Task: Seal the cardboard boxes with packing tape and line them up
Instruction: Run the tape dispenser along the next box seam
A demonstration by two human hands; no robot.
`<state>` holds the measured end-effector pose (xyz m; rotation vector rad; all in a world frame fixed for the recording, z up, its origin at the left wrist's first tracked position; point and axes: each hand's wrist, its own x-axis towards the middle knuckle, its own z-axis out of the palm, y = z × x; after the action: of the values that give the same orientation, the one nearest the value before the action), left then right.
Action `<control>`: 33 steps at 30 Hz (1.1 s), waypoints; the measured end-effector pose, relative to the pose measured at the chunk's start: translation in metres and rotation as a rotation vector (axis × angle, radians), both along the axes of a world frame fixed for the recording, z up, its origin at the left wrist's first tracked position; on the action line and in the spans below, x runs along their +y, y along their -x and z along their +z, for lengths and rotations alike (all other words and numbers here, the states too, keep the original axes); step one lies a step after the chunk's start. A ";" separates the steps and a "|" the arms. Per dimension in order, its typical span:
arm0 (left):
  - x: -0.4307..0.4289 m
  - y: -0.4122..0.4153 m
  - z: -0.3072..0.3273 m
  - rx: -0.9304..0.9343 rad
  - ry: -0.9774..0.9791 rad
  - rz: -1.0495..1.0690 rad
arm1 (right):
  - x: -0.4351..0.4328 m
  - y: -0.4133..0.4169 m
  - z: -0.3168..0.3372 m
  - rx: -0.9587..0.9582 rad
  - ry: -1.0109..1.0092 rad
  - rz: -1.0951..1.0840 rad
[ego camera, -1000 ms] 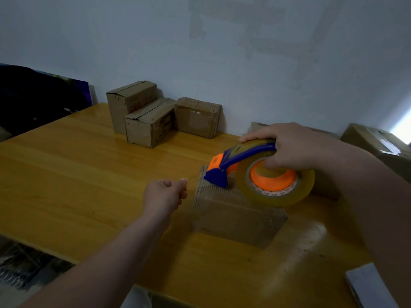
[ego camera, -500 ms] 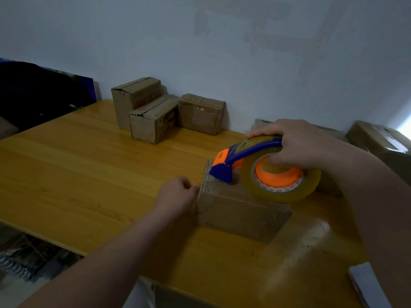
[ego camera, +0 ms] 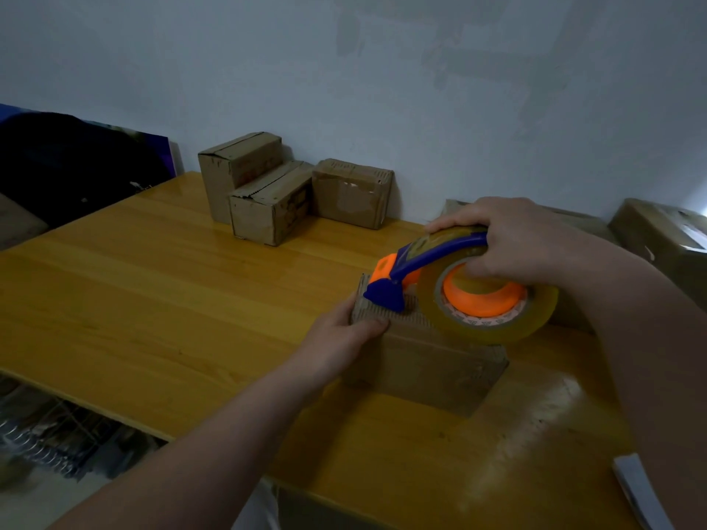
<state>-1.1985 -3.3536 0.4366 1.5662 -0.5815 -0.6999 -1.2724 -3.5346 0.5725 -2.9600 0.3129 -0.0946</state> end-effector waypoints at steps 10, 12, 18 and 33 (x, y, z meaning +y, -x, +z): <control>-0.011 -0.036 0.016 -0.535 -0.142 -0.268 | -0.004 0.003 0.002 -0.016 -0.004 -0.013; -0.014 -0.044 0.019 -0.575 -0.146 -0.305 | -0.005 0.002 0.002 -0.022 -0.009 -0.027; -0.024 -0.060 0.026 -0.493 -0.124 -0.441 | -0.006 -0.003 0.009 0.031 -0.015 -0.010; -0.028 -0.068 0.032 -0.793 -0.424 -0.529 | -0.050 0.047 0.028 0.156 -0.197 -0.017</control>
<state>-1.1303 -3.3812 0.4683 2.1135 -1.5541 -0.5872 -1.3197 -3.5848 0.6009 -2.7746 0.3461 0.1572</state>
